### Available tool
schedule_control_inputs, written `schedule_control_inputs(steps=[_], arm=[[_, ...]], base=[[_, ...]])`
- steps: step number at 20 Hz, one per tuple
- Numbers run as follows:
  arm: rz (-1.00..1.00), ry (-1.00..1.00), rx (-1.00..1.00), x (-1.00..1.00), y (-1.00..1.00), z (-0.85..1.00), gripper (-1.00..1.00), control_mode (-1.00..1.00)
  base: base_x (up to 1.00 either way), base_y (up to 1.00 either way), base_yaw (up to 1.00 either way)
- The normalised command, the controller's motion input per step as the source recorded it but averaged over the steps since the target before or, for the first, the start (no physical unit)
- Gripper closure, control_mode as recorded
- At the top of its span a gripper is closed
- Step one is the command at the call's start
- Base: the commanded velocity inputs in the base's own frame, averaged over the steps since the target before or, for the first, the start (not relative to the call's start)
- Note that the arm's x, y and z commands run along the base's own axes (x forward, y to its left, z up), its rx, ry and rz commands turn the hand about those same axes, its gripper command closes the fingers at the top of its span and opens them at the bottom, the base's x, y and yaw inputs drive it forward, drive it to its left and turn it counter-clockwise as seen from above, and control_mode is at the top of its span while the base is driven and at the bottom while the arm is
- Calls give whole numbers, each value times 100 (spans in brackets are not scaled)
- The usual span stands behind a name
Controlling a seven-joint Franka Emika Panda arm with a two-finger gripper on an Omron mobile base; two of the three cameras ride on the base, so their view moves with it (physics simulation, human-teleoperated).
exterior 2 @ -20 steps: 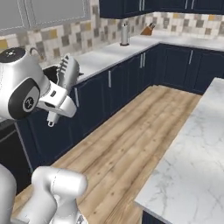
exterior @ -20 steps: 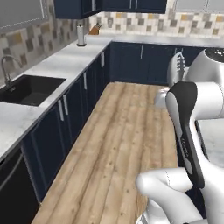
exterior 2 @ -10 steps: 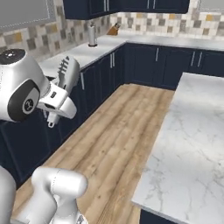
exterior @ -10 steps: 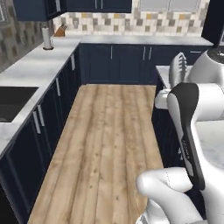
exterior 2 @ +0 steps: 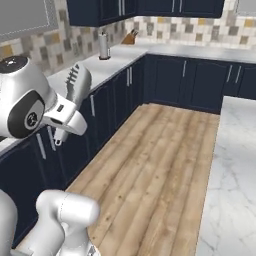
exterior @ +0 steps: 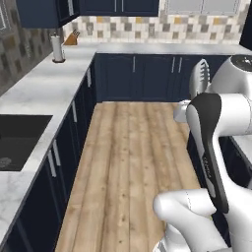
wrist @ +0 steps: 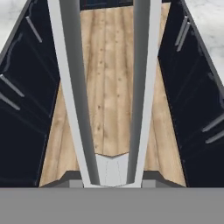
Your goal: Take the tongs from the drawer on the left and place them on the dining counter next to the tray containing the kebab skewer.
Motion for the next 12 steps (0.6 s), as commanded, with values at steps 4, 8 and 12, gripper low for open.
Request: schedule_control_inputs(steps=[4,8,12], arm=[[0,0,0,0,0,0,100,100],[0,0,0,0,0,0,100,100],[0,0,0,0,0,0,100,100]], base=[[100,1,0],[100,0,-3],[100,0,-8]])
